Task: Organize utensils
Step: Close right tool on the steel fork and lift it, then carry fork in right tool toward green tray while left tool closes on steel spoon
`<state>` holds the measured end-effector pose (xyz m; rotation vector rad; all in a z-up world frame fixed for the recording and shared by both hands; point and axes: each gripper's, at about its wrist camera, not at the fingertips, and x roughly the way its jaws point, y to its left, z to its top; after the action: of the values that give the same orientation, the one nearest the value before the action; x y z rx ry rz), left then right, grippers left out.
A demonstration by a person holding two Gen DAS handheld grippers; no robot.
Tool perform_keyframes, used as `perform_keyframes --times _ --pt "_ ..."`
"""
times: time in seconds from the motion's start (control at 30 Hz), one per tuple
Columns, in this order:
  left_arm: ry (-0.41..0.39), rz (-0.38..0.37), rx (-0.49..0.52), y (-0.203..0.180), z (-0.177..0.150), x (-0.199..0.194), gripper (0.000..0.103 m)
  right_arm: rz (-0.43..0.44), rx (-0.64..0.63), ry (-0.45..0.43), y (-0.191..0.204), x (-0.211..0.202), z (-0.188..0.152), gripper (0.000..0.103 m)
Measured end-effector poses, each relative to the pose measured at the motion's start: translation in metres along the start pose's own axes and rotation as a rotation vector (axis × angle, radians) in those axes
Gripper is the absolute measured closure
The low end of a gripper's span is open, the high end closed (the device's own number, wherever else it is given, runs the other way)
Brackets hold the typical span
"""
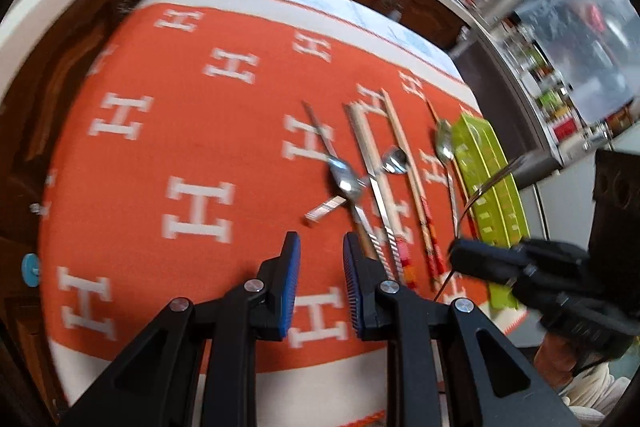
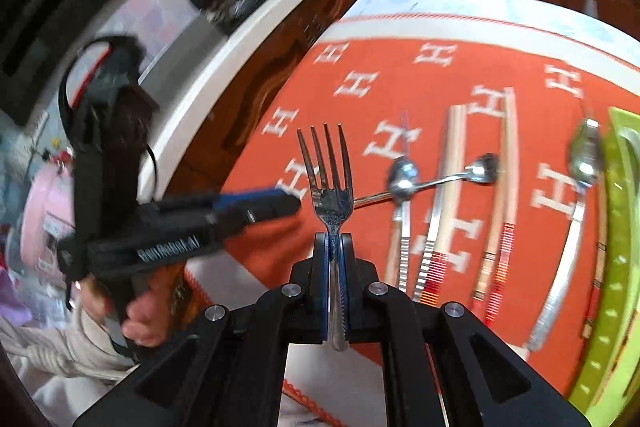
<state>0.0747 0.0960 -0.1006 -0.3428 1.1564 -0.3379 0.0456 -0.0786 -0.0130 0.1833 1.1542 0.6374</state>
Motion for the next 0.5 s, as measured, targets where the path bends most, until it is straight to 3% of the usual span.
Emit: perform_keyframes --times 0.23,0.5 --pt "0.077 0.001 0.047 -0.032 0.001 0.038 0.084 -0.009 0.116 -0.122 -0.046 -0.072 -0.019 0.099" --pt "0.075 0.156 0.074 -0.052 0.014 0.067 0.084 -0.063 0.183 -0.26 -0.09 -0.163 -0.044 0.099"
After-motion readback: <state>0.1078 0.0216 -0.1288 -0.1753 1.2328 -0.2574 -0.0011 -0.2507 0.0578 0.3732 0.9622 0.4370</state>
